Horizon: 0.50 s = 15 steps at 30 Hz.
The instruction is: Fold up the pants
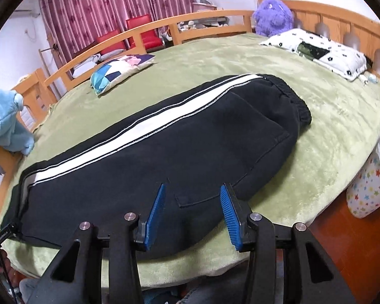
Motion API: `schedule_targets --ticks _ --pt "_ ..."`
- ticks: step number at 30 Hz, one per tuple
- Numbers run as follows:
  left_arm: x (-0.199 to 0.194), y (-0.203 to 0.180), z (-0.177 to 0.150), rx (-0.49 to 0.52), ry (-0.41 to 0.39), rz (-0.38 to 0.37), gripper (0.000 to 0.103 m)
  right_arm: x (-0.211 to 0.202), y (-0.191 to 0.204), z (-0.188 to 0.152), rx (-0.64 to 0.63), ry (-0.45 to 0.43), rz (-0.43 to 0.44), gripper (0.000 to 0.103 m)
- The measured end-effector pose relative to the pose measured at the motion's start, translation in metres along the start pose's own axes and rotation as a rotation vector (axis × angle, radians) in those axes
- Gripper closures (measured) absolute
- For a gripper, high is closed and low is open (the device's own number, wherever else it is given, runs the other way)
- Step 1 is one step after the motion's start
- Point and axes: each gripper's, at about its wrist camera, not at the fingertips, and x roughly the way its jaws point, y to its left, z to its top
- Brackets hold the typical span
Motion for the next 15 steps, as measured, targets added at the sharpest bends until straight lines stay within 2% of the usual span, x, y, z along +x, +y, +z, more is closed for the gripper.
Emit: schedule_targets --ticks 1,2,3,5,7,10,12,15 --pt "-0.002 0.005 0.003 -0.011 -0.01 -0.025 0.087 0.002 0.001 0.001 0.005 0.001 -0.008 0.058" --pt "-0.009 0.011 0.008 -0.022 -0.037 -0.039 0.088 0.006 0.002 0.002 0.02 0.013 -0.018 0.058" --pt "-0.016 0.016 0.016 -0.019 -0.072 -0.023 0.089 0.009 0.003 0.002 0.029 0.028 -0.014 0.058" --pt "-0.032 0.029 0.035 -0.004 -0.162 0.066 0.09 0.015 0.008 0.002 0.022 0.047 0.012 0.058" --pt "-0.037 0.048 0.058 -0.028 -0.202 0.102 0.09 0.018 0.015 0.0 -0.004 0.038 -0.017 0.058" --pt "-0.027 0.081 0.098 -0.098 -0.203 0.138 0.09 0.025 0.022 0.0 -0.025 0.046 -0.041 0.058" --pt "-0.017 0.093 0.122 -0.1 -0.196 0.15 0.089 0.03 0.029 0.002 -0.03 0.067 -0.046 0.058" --pt "-0.01 0.101 0.153 -0.101 -0.208 0.152 0.081 0.026 0.039 0.004 -0.058 0.047 -0.064 0.058"
